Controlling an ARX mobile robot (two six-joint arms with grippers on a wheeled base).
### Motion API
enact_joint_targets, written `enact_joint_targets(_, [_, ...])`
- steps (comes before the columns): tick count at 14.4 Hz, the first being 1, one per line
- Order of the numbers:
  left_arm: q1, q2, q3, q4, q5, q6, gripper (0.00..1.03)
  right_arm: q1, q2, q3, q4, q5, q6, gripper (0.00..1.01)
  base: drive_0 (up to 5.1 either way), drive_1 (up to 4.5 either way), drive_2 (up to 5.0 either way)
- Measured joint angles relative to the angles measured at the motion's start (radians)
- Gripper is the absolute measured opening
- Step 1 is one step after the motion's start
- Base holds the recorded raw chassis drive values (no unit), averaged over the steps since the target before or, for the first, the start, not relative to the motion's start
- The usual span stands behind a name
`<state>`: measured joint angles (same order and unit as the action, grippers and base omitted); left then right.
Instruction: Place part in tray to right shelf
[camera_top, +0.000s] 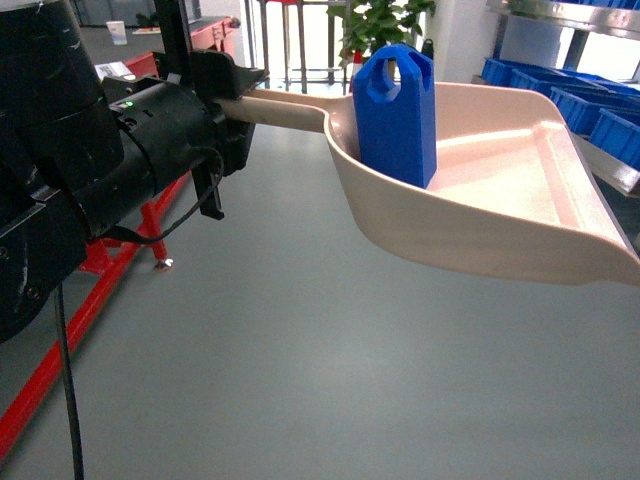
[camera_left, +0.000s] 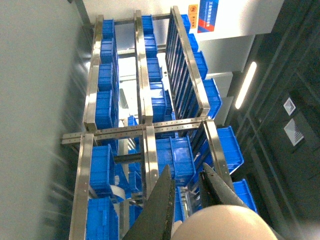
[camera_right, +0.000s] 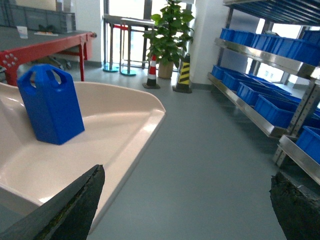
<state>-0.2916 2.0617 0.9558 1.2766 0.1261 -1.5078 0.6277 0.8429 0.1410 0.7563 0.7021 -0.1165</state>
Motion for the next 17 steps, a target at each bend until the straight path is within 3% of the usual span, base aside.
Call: enact_joint_targets(17, [0.0,0.0,0.0,0.005,0.003,-0.002,0.12,0.0,0.0,0.0,0.005,0.0,0.0,0.98,0.0,4.28,-4.3])
